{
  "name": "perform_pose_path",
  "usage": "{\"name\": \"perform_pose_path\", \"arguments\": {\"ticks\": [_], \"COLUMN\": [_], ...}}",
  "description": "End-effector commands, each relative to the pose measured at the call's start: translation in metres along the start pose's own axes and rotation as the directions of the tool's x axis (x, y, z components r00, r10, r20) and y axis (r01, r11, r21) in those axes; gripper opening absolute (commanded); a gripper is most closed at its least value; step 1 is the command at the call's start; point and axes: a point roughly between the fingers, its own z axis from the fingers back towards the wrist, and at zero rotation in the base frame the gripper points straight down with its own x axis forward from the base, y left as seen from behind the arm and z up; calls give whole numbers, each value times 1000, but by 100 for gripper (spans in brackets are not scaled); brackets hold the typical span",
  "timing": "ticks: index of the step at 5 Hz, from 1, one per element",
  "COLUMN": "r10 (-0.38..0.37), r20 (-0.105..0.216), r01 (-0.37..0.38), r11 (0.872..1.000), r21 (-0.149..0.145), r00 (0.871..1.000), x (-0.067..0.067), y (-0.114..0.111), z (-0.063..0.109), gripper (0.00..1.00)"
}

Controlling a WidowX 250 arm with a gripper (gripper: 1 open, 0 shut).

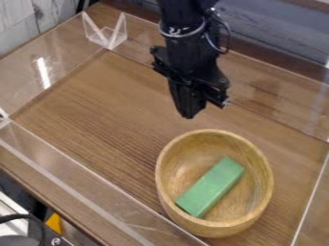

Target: Put the green block in the brown bowl

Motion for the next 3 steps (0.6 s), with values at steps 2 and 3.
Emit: {"name": "perform_pose_path", "arguments": {"ticks": [2, 3], "r10": [-75, -87], "r20": [18, 9], "r01": [75, 87], "r11": [997, 996], "r21": [-7, -9], "r00": [997, 996], "x": [0, -12], "y": [-17, -21], "z": [18, 15], "gripper": [0, 0]}}
